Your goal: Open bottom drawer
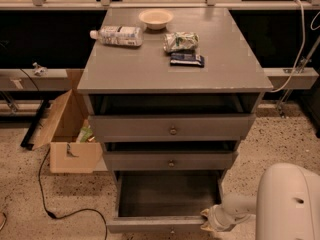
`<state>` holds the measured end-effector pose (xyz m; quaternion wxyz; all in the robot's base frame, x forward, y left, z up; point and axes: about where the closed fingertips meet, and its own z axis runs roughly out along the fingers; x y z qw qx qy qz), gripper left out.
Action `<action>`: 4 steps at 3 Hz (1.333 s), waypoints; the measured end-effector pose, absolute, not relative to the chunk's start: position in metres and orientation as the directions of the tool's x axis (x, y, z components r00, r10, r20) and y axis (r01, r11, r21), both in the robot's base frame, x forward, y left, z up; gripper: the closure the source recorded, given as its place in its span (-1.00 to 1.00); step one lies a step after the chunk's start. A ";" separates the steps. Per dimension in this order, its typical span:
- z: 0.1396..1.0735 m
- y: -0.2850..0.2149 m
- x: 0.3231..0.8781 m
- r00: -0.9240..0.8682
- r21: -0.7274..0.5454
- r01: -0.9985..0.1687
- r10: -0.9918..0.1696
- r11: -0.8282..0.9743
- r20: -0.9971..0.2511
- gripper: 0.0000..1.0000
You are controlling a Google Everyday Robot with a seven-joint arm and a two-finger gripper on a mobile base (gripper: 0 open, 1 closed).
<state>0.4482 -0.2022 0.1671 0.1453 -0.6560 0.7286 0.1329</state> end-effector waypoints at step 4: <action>0.167 -0.201 0.434 -0.105 -0.002 -0.993 -0.905 0.116 -0.412 0.16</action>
Offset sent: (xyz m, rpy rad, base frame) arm -0.1295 0.0099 -0.0131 0.2370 -0.0503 -0.0915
